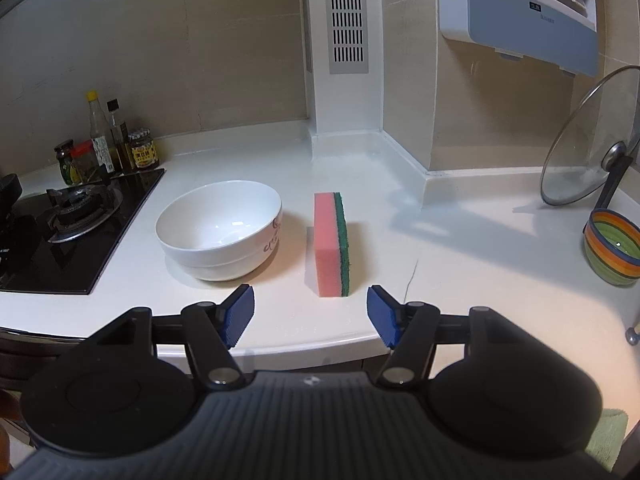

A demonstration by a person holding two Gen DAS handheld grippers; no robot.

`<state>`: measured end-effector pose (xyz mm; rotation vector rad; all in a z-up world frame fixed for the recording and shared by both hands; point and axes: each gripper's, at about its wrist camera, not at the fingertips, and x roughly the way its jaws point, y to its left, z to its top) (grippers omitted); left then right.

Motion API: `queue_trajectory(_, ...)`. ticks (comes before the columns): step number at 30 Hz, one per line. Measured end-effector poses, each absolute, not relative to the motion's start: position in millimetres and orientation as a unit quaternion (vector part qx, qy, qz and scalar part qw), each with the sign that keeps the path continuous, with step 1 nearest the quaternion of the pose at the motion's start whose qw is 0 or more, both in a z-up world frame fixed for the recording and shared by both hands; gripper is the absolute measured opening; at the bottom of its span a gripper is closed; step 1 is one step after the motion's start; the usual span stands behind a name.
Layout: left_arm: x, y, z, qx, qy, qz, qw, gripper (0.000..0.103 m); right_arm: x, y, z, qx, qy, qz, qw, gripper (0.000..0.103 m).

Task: Clean bowl
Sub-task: 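Move the right gripper toward the pink-and-green sponge beside the white bowl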

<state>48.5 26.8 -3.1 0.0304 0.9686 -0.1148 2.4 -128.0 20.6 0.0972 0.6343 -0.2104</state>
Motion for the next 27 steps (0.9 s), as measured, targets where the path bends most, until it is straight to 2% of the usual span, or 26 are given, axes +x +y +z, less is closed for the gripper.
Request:
queue_trajectory(10,57,27,-4,0.008,0.467,-0.051,0.883,0.005,16,-130,20,0.037,0.312,-0.117,0.942,0.058)
queue_trajectory(27,115,17,-5,-0.006,0.47,-0.03,0.882,0.005,63,-153,3,0.04,0.317,-0.101,0.942,0.057)
